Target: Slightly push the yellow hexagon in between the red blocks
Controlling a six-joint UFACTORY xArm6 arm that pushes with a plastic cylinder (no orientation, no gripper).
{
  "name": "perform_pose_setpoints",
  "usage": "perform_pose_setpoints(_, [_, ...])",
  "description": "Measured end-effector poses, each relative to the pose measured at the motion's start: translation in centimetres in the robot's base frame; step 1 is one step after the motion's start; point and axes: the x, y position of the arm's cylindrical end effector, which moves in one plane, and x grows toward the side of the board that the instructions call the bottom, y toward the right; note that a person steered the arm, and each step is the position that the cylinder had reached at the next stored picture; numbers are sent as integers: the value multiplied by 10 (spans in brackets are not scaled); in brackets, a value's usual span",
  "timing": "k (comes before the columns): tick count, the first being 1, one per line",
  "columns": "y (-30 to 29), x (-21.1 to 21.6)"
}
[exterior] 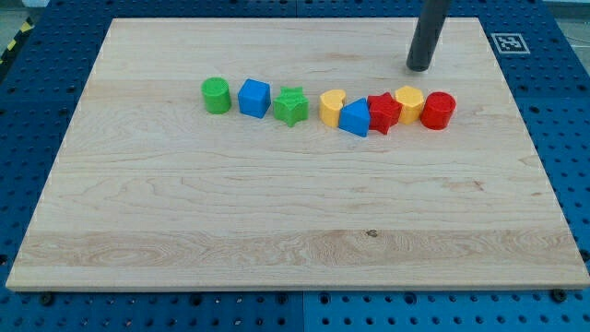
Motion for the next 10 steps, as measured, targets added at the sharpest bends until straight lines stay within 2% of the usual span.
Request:
perform_pose_setpoints(3, [28,75])
perform_pose_setpoints(4, [28,68])
perform_pose_setpoints(5, [14,40])
perform_pose_setpoints(6, [-19,24])
perform_pose_setpoints(10, [-33,56])
